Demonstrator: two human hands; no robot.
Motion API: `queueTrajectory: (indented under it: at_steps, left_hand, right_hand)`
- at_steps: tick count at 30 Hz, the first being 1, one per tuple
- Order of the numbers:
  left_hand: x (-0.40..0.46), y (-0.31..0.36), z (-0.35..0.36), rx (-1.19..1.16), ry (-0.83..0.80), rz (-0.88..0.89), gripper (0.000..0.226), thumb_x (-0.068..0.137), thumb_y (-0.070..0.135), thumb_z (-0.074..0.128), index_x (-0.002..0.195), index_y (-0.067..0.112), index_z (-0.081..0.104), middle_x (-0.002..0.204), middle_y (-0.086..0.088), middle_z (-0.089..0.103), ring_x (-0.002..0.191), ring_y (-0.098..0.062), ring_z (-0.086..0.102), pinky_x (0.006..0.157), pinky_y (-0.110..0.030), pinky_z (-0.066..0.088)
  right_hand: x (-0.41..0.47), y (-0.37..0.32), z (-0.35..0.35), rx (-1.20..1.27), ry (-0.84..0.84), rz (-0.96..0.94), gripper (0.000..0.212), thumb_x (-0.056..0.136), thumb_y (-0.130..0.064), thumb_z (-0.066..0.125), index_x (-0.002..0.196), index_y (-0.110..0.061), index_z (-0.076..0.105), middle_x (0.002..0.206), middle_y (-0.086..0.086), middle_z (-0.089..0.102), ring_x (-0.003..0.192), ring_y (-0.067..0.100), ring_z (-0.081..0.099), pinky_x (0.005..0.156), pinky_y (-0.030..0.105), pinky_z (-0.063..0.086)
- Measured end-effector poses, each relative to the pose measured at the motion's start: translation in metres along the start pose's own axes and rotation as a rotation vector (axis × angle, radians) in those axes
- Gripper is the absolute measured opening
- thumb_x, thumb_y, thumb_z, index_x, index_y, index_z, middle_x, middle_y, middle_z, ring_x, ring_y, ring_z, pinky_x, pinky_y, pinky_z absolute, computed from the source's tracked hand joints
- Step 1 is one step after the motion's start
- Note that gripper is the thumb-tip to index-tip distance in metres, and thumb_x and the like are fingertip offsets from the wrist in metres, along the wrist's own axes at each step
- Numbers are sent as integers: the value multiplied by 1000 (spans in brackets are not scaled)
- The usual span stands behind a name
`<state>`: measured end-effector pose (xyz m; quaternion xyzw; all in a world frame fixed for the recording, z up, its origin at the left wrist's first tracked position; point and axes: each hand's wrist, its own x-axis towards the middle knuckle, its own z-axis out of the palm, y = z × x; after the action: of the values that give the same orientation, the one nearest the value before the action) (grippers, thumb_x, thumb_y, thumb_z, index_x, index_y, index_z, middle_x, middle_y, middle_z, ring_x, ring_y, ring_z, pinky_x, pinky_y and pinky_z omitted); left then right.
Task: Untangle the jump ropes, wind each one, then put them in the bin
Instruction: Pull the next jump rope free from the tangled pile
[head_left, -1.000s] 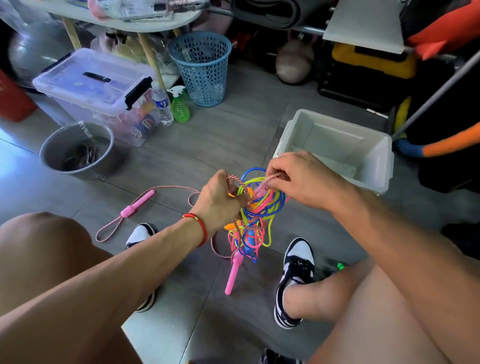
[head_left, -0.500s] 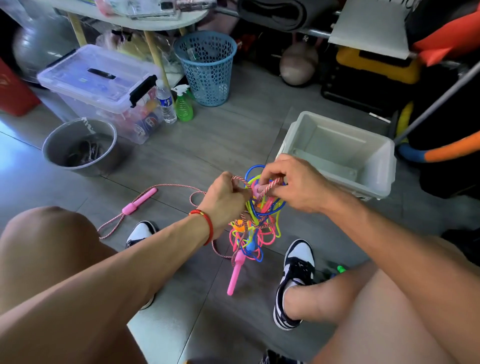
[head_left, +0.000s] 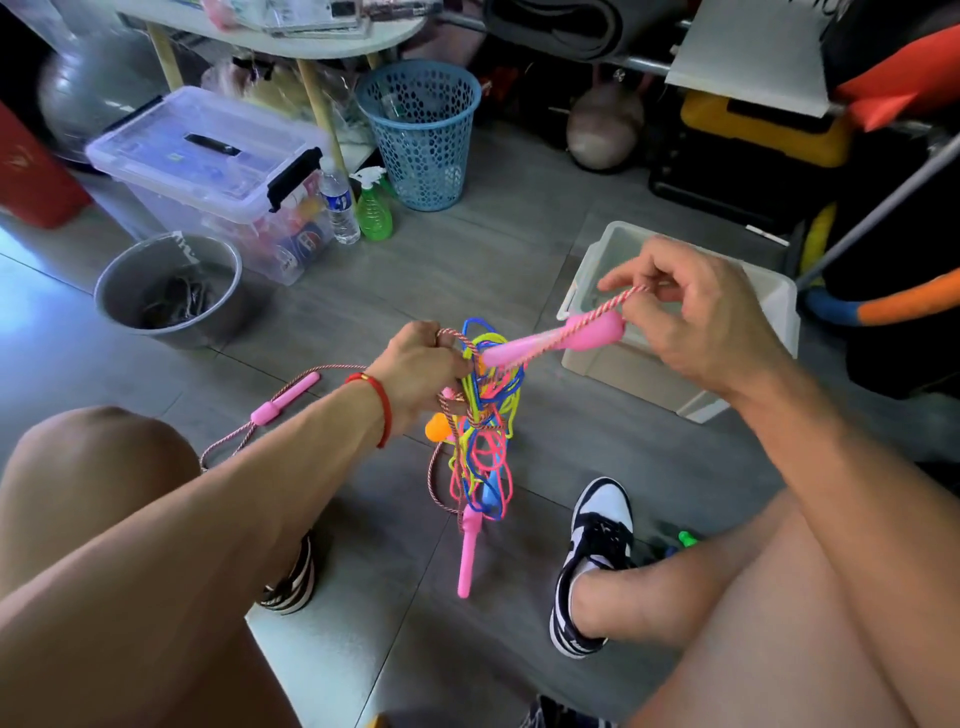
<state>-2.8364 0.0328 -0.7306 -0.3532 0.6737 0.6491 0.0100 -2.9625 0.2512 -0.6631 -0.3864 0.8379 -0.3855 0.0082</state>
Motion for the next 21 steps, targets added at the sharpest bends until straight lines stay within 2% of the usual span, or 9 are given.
queueTrajectory:
  at_steps: [3,4,6,8,10,12,15,19,21]
  left_hand:
    - [0,6,-4,73,-22,91,38,86,-13,53,74,20,39,74,0,41,64,-16,43,47,-22,48]
    - [-1,7,-6,85,-17,106,36,82,-11,55,73,20,39,73,1,42,67,-18,43,51,-24,48]
    - [-1,8,-9,91,-15,128,33,75,-6,57,72,22,40,72,2,44,75,-20,45,65,-37,48]
    - [0,6,-11,99,-14,134,36,78,-9,59,72,22,40,71,3,45,78,-22,48,67,-44,50]
    - [-1,7,-9,98,-34,141,41,85,-15,59,75,19,39,73,0,44,72,-22,53,55,-38,57]
    - [-6,10,-5,120,-52,176,41,89,-17,59,77,16,37,78,-4,42,64,-20,52,40,-24,49]
    - [-12,15,-3,148,-63,228,36,90,-16,60,83,12,38,88,-12,41,69,-25,51,37,-16,45]
    - [-12,16,-6,191,-80,268,29,89,-16,60,87,8,43,82,-7,43,56,-8,50,42,-17,48]
    - [-11,15,-9,232,-89,296,30,88,-13,60,86,11,44,78,-5,43,58,-10,50,51,-32,59]
  right_hand:
    - [1,4,-2,61,-87,66,14,76,-34,50,70,-21,48,59,-7,62,57,15,55,57,39,45]
    - [-1,3,2,89,-172,84,15,79,-33,50,73,-19,49,56,-5,58,53,15,51,55,40,44]
    - [-8,3,14,108,-316,94,9,84,-28,53,79,-21,51,59,0,61,56,22,58,61,48,51]
    - [-11,5,23,41,-355,79,7,89,-28,57,86,-23,53,65,1,66,64,27,63,68,47,54]
    - [-8,7,26,-71,-401,69,9,92,-26,64,87,-24,57,69,-3,69,68,21,64,70,40,53]
    - [-7,7,29,-135,-484,50,11,91,-24,70,84,-23,61,72,-8,69,70,12,61,67,27,47]
    - [-8,-1,39,-52,-531,58,12,93,-25,69,83,-22,64,74,-11,69,72,4,59,65,14,42]
    - [1,-7,46,136,-458,112,19,102,-26,56,87,-31,66,71,4,70,61,13,66,65,32,49]
    - [3,-6,46,33,-440,126,21,103,-32,53,89,-32,70,74,9,68,60,19,65,62,33,51]
